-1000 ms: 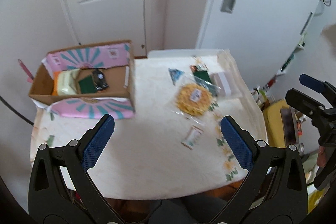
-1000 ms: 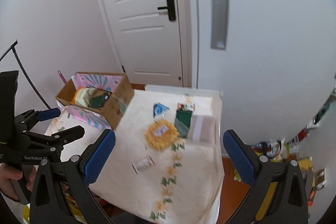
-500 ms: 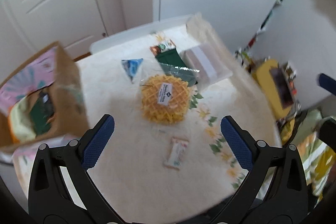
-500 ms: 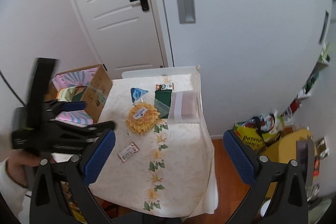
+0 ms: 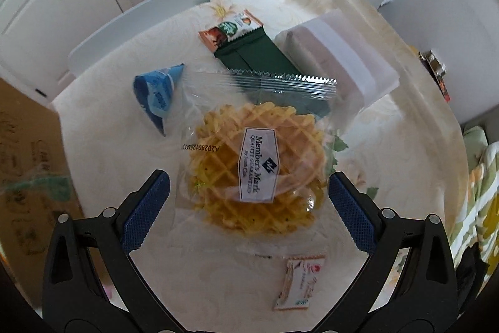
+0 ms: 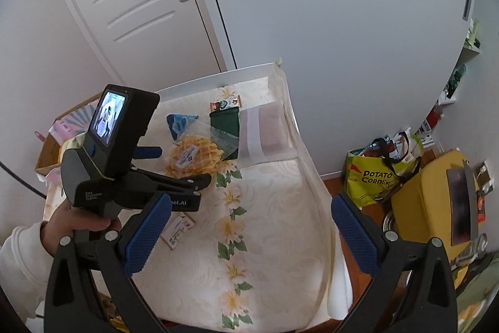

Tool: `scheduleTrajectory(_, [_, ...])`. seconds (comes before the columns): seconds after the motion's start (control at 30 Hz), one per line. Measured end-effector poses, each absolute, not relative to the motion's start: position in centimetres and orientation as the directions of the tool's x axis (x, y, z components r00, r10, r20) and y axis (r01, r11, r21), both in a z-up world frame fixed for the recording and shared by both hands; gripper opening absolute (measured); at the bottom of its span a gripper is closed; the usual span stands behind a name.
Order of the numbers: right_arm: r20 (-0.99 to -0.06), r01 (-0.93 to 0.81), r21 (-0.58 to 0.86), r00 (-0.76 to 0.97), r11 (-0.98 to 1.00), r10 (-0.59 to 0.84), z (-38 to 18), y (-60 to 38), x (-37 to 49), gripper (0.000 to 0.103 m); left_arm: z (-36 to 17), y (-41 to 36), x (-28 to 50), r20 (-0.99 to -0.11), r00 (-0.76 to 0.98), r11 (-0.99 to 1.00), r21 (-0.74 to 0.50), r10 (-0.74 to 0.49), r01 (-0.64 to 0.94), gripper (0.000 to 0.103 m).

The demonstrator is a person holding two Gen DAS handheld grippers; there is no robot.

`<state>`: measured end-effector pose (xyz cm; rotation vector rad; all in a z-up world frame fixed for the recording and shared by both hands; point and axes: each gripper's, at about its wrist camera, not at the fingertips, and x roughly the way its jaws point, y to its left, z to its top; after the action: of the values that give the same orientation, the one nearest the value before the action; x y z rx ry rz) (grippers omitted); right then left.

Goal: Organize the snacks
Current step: 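Move the left tool to the table and grasp the wrapped waffle, then lift the waffle with the left tool while the right tool grasps the small beige packet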

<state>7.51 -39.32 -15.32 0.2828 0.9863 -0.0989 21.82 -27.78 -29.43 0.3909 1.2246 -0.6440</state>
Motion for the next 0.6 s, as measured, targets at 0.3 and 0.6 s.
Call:
scheduleTrajectory(0.3, [-0.847, 0.242, 0.201, 0.529, 0.949, 0.044, -16.7, -39.4, 8.7, 0.102, -30.2, -29.0, 22.6, -0.951, 0.184, 0.722, -0.056, -0.249, 0.690, 0.082])
scheduleTrajectory(0.6, [-0.853, 0.249, 0.204, 0.520, 0.947, 0.047, -17.1, -39.6, 8.8, 0.102, -28.6, -27.9, 21.9, -0.940, 0.214, 0.729, -0.050, -0.265, 0.683, 0.077])
